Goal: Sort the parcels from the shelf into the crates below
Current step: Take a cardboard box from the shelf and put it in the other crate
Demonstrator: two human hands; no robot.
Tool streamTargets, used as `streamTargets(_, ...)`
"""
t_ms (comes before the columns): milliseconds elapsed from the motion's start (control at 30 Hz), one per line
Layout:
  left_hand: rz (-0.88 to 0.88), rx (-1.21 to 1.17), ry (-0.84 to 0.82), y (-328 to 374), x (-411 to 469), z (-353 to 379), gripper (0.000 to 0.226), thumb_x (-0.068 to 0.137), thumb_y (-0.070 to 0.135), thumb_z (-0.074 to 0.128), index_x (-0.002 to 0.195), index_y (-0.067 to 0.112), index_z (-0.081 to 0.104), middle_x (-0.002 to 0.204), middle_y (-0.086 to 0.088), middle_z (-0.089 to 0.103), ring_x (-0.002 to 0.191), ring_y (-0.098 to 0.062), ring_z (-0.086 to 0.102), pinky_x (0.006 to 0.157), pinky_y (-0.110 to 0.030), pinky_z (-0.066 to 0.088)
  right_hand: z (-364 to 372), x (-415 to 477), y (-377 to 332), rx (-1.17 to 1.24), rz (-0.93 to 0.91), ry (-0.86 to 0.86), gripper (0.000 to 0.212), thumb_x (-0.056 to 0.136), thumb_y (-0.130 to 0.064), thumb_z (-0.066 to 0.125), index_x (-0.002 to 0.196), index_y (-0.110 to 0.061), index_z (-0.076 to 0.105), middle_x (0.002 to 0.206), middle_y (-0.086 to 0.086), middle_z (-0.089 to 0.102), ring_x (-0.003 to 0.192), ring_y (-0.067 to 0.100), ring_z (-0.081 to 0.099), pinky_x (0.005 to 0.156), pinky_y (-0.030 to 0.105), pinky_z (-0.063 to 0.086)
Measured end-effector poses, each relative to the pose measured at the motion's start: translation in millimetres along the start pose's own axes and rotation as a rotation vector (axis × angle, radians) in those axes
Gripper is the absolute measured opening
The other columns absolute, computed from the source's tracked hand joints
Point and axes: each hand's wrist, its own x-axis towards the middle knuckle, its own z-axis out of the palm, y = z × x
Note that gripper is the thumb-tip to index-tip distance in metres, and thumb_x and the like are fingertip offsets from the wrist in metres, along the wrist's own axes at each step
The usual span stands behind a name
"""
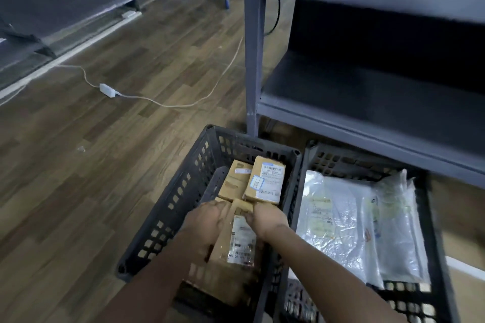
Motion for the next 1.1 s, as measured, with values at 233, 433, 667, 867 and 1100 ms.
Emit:
streamTargets(233,0.005,-0.043,0.001,47.6,-78.1,-141.2,0.041,0.091,0.022,0.041,0.130,0.019,0.053,0.128,-0.002,0.056,0.115,-0.019,0.056,0.094,-0.034,0.049,-139.6,-115.3,-12.3,0.083,-0.007,0.149,0.036,0.099,-0.032,0.037,0.121,-0.008,0.052,0.124,0.014,0.057,0.115,0.030,0.055,0.086,0.034,0.047)
streamTargets(433,0.084,-0.053,0.052,136.8,-152.0,-297.7,0.038,0.092,0.025,0.044,0.129,0.024,0.052,0.128,0.000,0.056,0.117,-0.020,0.057,0.095,-0.031,0.047,-302.2,-251.3,-23.7,0.121,0.036,0.312,0.030,0.097,-0.033,0.039,0.106,-0.009,0.054,0.121,0.016,0.059,0.116,0.031,0.055,0.090,0.035,0.045)
streamTargets(667,0.255,-0.112,0.124,260.9,-238.2,-461.4,0.036,0.095,0.030,0.042,0.129,0.024,0.053,0.118,0.003,0.064,0.106,-0.016,0.061,0.088,-0.025,0.046,-452.3,-415.7,-17.0,0.109,0.094,0.490,0.037,0.098,-0.038,0.038,0.118,-0.009,0.051,0.128,0.013,0.057,0.119,0.030,0.053,0.086,0.034,0.044)
streamTargets(867,0.363,-0.069,0.208,336.3,-292.1,-532.5,0.037,0.096,0.035,0.042,0.131,0.025,0.051,0.128,0.004,0.060,0.115,-0.016,0.058,0.096,-0.031,0.047,-514.8,-509.6,20.1,0.159,0.166,0.663,0.041,0.096,-0.039,0.041,0.123,-0.011,0.053,0.121,0.008,0.063,0.111,0.026,0.058,0.086,0.032,0.047)
streamTargets(1100,0.454,-0.009,0.328,397.6,-301.3,-587.4,0.037,0.095,0.034,0.042,0.129,0.022,0.053,0.124,0.001,0.062,0.112,-0.018,0.059,0.092,-0.030,0.047,-552.5,-553.9,53.5,0.171,0.219,0.769,0.037,0.097,-0.038,0.041,0.118,-0.010,0.054,0.121,0.008,0.061,0.110,0.027,0.058,0.082,0.032,0.046)
